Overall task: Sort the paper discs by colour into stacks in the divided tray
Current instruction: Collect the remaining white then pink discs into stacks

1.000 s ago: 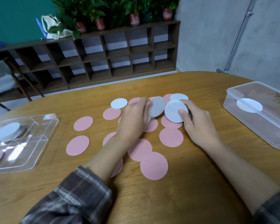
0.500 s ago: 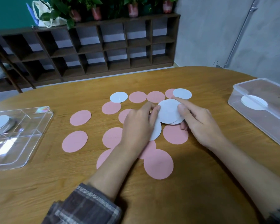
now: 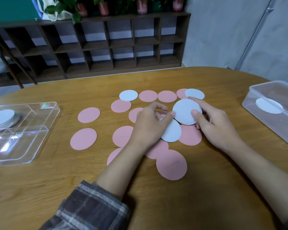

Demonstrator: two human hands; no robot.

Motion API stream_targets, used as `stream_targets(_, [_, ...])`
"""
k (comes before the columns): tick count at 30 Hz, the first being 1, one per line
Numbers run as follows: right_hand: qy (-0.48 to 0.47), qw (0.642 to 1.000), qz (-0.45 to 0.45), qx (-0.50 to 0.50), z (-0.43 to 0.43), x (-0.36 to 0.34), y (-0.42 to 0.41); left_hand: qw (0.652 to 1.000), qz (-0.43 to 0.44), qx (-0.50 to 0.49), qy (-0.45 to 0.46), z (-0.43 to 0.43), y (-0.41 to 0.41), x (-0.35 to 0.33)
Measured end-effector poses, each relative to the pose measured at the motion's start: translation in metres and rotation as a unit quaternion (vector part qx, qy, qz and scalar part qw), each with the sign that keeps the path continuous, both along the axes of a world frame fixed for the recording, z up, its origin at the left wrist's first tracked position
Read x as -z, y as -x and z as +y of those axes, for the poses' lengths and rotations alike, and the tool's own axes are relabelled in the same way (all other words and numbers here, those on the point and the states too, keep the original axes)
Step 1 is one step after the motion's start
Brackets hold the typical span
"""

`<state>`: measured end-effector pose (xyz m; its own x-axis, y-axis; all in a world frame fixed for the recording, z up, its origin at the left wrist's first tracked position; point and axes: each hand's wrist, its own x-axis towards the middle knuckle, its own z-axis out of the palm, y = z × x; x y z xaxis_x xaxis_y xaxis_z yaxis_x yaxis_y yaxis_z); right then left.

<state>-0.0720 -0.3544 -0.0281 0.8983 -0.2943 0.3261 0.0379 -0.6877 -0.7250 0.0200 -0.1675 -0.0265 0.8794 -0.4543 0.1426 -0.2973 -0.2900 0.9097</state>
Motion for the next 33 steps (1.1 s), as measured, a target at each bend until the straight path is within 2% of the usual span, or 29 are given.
stream_targets(2, [-0.004,1.0,0.0,0.0,-0.001,0.0,-0.001,0.999,0.022,0.037,-0.005,0.004,-0.002,-0.003])
stream_targets(5, [-0.005,1.0,0.003,-0.003,-0.003,0.0,0.0,0.995,0.048,0.076,0.05,0.008,-0.003,-0.007])
stream_targets(8, [-0.022,1.0,-0.001,-0.007,-0.004,0.0,0.0,0.99,0.037,0.066,0.115,0.008,0.0,-0.01])
stream_targets(10, [-0.041,0.999,-0.006,-0.018,-0.004,-0.001,0.001,0.992,0.006,0.039,0.124,0.006,0.001,-0.008])
stream_targets(16, [-0.059,0.997,-0.012,-0.047,-0.001,-0.004,0.002,0.994,-0.079,-0.014,0.079,0.001,0.009,-0.003])
stream_targets(22, [-0.064,0.994,-0.001,-0.089,0.001,-0.004,0.003,0.991,-0.113,-0.02,0.068,-0.003,0.017,-0.002])
stream_targets(28, [0.04,0.995,0.028,-0.082,0.01,-0.004,0.006,0.99,-0.12,-0.037,0.06,-0.004,0.018,0.001])
stream_targets(33, [0.075,0.993,0.049,-0.076,0.012,-0.005,0.005,0.979,-0.2,-0.028,0.018,-0.004,0.021,0.001])
